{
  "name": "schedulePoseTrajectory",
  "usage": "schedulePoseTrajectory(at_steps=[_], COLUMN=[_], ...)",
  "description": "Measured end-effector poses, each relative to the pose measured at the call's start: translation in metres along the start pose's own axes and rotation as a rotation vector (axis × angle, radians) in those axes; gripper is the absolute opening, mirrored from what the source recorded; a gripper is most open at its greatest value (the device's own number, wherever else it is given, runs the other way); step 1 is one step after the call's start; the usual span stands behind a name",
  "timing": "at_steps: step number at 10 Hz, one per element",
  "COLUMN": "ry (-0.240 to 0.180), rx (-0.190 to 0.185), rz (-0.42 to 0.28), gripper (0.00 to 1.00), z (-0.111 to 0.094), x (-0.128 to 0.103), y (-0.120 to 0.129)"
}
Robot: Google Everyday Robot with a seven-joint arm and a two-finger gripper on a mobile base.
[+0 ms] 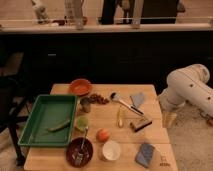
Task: Wipe red bowl with eraser
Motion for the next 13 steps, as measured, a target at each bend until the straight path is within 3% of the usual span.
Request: schedulePoseTrajectory(at_steps=[3, 6, 9, 13], ry=[-0.070, -0.146, -0.156, -0.165], rx=[-0.015, -0.023, -0.036, -0.024], rz=[-0.383, -0.571, -0.604, -0.599], gripper=[0.80, 0.80, 0.80, 0.80], z=[0.009, 0.030, 0.049, 0.087], x=[-0.047, -0.064, -0.066, -0.066], y=[0.021, 0.030, 0.015, -0.015])
